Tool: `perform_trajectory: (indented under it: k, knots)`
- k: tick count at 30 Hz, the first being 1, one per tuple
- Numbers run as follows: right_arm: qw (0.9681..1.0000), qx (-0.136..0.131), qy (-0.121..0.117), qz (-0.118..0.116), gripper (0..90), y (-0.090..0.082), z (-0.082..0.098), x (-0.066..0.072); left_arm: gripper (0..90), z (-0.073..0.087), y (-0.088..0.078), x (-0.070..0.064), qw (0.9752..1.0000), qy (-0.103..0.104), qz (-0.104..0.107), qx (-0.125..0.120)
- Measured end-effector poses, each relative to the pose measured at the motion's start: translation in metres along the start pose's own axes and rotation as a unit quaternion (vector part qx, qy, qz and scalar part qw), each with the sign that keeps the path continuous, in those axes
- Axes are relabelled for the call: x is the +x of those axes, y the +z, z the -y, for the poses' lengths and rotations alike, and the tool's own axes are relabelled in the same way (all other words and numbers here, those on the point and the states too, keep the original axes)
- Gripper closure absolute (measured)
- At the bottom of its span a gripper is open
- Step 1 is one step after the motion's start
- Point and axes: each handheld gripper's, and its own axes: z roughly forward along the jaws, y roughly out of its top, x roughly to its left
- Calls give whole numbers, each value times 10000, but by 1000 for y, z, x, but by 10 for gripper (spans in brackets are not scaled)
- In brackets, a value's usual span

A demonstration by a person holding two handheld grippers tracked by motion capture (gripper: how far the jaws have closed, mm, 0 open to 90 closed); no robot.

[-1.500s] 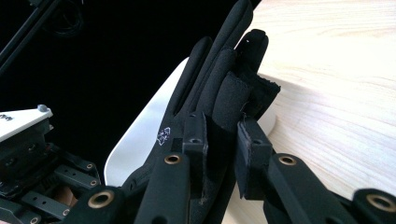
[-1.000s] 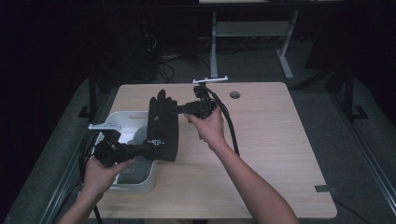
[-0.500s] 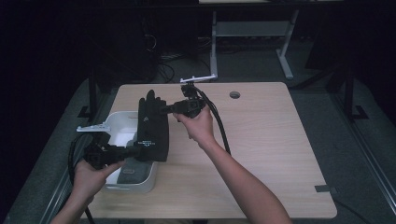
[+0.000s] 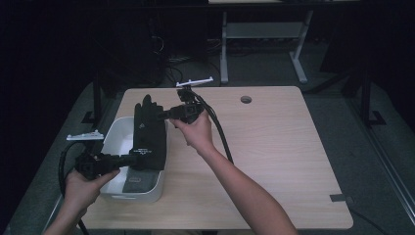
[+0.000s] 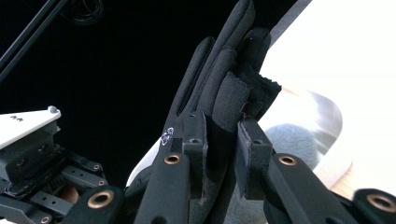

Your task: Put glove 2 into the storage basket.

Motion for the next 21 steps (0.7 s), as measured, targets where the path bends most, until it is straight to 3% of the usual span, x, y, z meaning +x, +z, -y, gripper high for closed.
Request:
perform_trajectory:
  k: [21]
  knots:
    - [9999,157,-11,-13,756,33,6,5,803,18,-14,22,9995,-280,-159,-8]
